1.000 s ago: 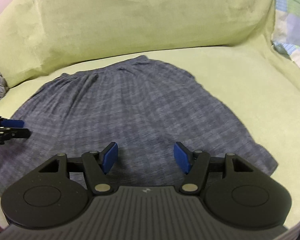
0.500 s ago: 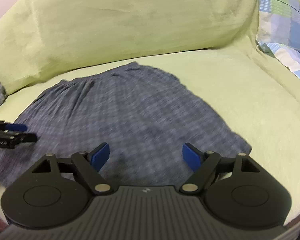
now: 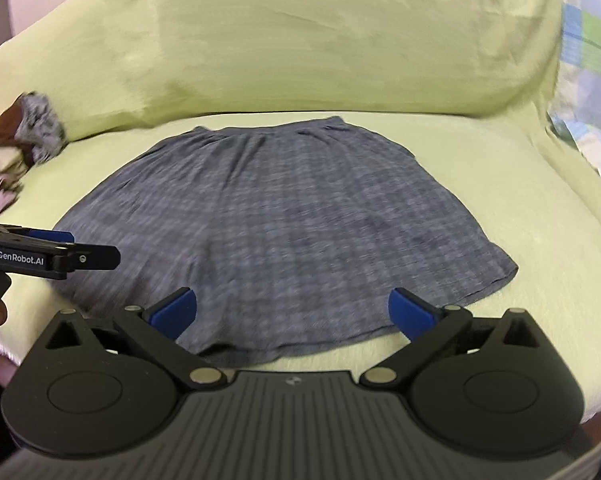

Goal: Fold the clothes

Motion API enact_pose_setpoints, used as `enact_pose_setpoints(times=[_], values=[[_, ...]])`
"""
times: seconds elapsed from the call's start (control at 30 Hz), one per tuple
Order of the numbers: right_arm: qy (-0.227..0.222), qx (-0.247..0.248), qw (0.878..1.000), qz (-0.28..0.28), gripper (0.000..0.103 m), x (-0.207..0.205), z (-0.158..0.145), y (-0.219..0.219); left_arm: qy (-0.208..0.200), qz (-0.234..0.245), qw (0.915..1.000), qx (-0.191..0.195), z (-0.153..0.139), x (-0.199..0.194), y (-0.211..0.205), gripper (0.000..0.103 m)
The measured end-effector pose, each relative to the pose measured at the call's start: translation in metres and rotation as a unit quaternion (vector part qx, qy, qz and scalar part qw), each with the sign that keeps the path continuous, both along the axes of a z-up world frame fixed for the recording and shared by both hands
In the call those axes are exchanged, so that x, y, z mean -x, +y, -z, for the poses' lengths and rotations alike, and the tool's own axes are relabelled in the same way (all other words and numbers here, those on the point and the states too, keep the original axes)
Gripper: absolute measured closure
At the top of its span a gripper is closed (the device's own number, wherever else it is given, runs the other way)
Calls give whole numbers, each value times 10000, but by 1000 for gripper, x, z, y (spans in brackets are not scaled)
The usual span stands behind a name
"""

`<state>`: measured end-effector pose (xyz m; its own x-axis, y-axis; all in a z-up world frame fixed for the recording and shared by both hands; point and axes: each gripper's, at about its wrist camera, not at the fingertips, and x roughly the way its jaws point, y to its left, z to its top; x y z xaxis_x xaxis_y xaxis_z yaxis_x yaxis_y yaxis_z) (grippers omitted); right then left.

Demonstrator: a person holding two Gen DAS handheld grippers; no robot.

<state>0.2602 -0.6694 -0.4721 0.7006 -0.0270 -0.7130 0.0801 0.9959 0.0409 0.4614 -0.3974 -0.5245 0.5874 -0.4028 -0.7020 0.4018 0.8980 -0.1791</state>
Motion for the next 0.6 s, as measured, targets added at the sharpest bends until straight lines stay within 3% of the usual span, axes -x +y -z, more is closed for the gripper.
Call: enact_pose_setpoints(times=[0.27,0.6], values=[[-30,-63,10000,-33,2,25,-11,6,-1,-261,9996,-72,-12,45,3,1],[25,30,9999,-140,2,48,-10,13,-33,-406,9990,-202,-20,70,9,1]])
